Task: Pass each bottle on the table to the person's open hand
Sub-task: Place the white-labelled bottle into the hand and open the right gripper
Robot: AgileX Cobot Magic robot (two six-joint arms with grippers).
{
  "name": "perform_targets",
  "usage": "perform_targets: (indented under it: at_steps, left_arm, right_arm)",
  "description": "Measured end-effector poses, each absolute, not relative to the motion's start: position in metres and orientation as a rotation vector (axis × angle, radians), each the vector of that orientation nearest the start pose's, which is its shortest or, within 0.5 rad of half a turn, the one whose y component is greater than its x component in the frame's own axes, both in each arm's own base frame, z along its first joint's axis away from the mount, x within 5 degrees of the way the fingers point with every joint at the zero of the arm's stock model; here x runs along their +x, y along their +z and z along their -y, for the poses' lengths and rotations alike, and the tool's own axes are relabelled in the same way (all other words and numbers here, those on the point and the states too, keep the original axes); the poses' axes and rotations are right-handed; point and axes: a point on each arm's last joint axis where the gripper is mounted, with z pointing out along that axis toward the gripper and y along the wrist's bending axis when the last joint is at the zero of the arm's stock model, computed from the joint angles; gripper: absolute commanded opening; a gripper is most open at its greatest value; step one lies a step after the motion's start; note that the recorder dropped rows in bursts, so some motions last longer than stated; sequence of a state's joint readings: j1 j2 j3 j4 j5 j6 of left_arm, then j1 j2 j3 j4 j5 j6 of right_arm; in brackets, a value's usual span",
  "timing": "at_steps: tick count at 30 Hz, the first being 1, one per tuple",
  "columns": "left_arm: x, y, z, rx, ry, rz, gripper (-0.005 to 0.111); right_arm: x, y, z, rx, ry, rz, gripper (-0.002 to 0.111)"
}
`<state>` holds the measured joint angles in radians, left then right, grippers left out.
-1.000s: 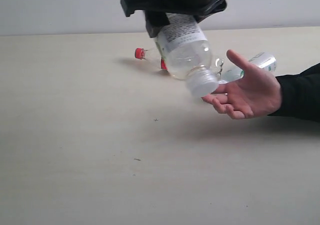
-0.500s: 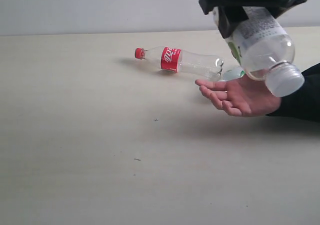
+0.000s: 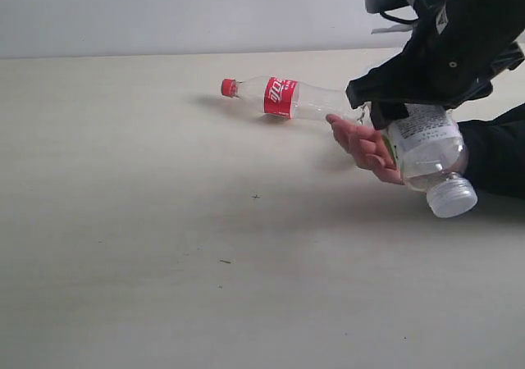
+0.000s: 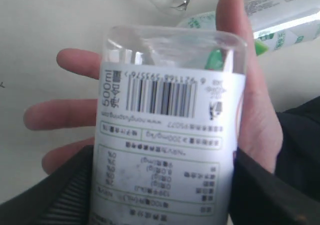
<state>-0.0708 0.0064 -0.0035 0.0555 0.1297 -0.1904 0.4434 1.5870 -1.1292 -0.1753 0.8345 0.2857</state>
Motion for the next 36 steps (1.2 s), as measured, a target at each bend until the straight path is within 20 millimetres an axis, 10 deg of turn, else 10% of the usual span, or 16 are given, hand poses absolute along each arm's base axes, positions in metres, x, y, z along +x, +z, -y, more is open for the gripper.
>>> perform_targets:
  at_steps: [11, 24, 36]
  left_arm:
    - [0.057, 0.202, 0.003, -0.058, -0.153, -1.617, 0.0]
    - [0.057, 0.202, 0.003, -0.058, -0.153, -1.617, 0.0]
    - [0.057, 0.202, 0.003, -0.058, -0.153, -1.617, 0.0]
  right_arm:
    - [0.305, 0.219, -0.132, -0.33, -0.026, -2.781, 0.002]
    - [0.307, 0.218, -0.131, -0.315, -0.052, -2.77, 0.086]
    - [0.307, 0.218, -0.131, -0.325, -0.062, -2.766, 0.093]
